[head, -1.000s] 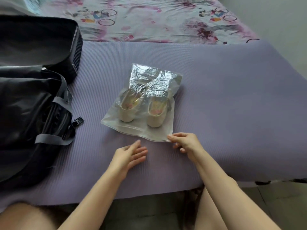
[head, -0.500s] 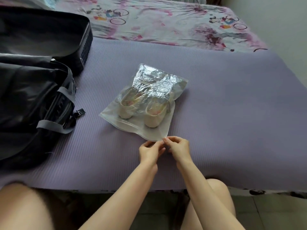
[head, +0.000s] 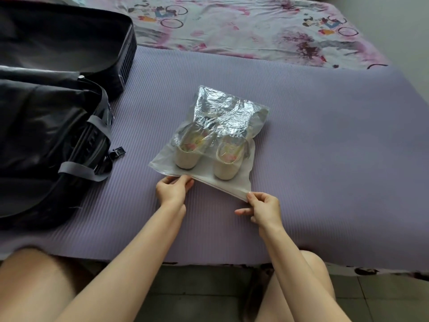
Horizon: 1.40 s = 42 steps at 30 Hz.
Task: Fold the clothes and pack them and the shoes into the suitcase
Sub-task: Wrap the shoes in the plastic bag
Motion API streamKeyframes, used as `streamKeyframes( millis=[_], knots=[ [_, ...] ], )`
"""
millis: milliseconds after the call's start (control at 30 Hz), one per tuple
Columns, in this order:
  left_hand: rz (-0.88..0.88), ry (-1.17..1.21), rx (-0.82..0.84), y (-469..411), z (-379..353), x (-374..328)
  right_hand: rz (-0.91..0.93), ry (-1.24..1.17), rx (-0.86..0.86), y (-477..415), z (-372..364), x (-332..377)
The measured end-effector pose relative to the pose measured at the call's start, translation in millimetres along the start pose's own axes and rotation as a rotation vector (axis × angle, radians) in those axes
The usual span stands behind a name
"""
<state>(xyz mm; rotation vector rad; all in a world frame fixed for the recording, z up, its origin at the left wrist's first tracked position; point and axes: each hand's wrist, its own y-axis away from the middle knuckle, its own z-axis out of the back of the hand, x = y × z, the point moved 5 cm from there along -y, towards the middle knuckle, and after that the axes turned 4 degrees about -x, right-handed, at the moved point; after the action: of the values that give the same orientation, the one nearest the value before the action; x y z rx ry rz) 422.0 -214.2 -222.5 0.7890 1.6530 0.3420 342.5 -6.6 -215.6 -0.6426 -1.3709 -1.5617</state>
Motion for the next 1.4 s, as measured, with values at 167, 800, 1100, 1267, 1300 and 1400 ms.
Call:
streamKeyframes(
  millis=[167, 800, 1100, 1267, 1300, 1400],
  knots=[
    [-0.006, 0.008, 0.001, -7.0, 6.4, -3.0, -0.014, -0.015, -0.012, 1.6, -2.2, 5.1],
    [-0.080, -0.439, 0.246, -17.8, 36.8, -44.5, -0.237, -0.710, 0.051, 14.0, -34.3, 7.1],
    [0.111, -1.001, 0.885, 25.8, 23.3, -30.3, 0.001, -0.503, -0.147, -5.8, -53.9, 29.7],
    [-0.259, -0.797, 0.400, -42.0, -1.1, -91.6, 0.157, -0.258, -0.300, -36.5, -23.6, 49.0],
    [-0.348, -0.811, 0.343, -52.9, -6.8, -101.9, 0.204, -0.152, -0.276, -46.3, -17.2, 55.2],
    [-0.584, -0.908, 0.234, -64.5, -24.8, -124.3, 0.299, 0.056, -0.085, -74.2, 3.8, 75.5]
  ],
)
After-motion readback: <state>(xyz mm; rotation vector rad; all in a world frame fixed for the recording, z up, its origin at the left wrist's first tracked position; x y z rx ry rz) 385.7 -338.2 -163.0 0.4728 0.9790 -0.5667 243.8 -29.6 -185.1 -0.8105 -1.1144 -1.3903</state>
